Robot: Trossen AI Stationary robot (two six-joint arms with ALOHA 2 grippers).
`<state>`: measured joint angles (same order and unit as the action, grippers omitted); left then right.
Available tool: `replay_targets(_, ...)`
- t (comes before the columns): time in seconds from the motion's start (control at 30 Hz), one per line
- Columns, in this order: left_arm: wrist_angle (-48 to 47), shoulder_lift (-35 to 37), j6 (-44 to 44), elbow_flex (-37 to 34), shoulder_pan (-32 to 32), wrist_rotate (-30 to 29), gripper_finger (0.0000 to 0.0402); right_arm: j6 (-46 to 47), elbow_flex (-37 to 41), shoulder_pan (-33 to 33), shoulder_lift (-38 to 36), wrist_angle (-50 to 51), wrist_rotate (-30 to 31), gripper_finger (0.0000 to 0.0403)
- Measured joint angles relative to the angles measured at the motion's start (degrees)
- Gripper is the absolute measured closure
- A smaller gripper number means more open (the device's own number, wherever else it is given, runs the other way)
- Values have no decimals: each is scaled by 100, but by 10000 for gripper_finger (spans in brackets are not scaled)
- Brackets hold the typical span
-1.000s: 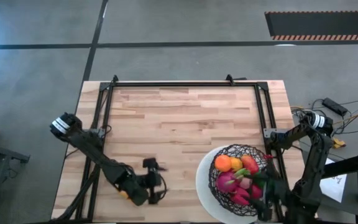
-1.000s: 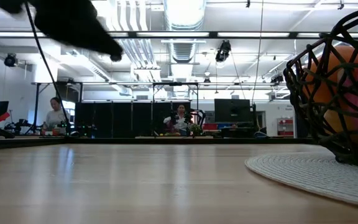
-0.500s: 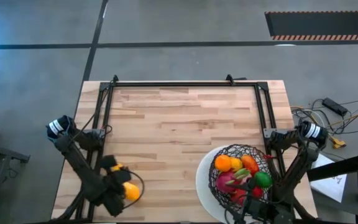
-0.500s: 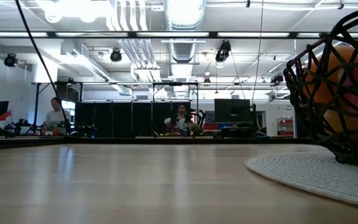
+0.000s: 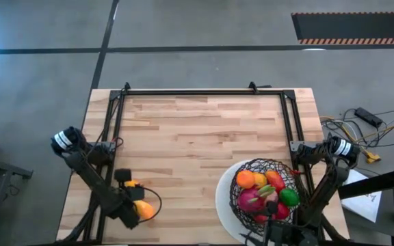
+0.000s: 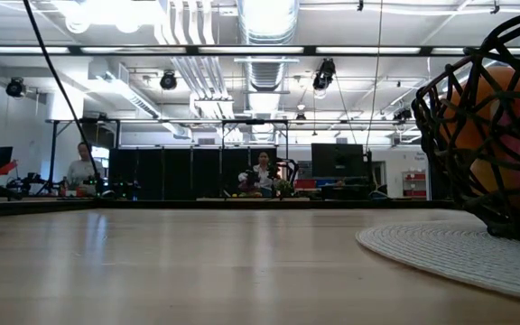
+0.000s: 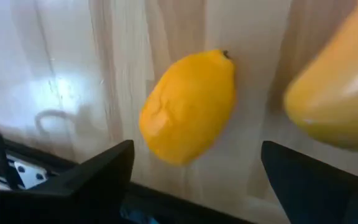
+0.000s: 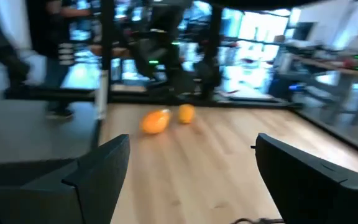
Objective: Build produce basket
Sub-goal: Put the yellow lemon into the black wire basket
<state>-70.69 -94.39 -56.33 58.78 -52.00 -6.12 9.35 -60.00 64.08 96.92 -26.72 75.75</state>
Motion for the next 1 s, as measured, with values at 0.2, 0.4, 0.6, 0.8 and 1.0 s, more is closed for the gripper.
replay_targets(0.2,445,6,609,-420,301,-5,131,1,-18,-1,83,-1,-274,74)
replay_targets(0.4,1388,31,1127,-843,631,370,186,35,-18,-1,114,0,-381,74)
replay_targets(0.6,1545,68,1231,-689,880,357,215,-46,-143,112,109,53,-840,74)
replay_targets(0.8,1580,154,1514,-158,1150,13,216,743,-277,233,105,732,-955,74)
replay_targets(1.0,2472,164,2577,575,1472,-813,216,2119,-353,305,105,1467,-1760,74)
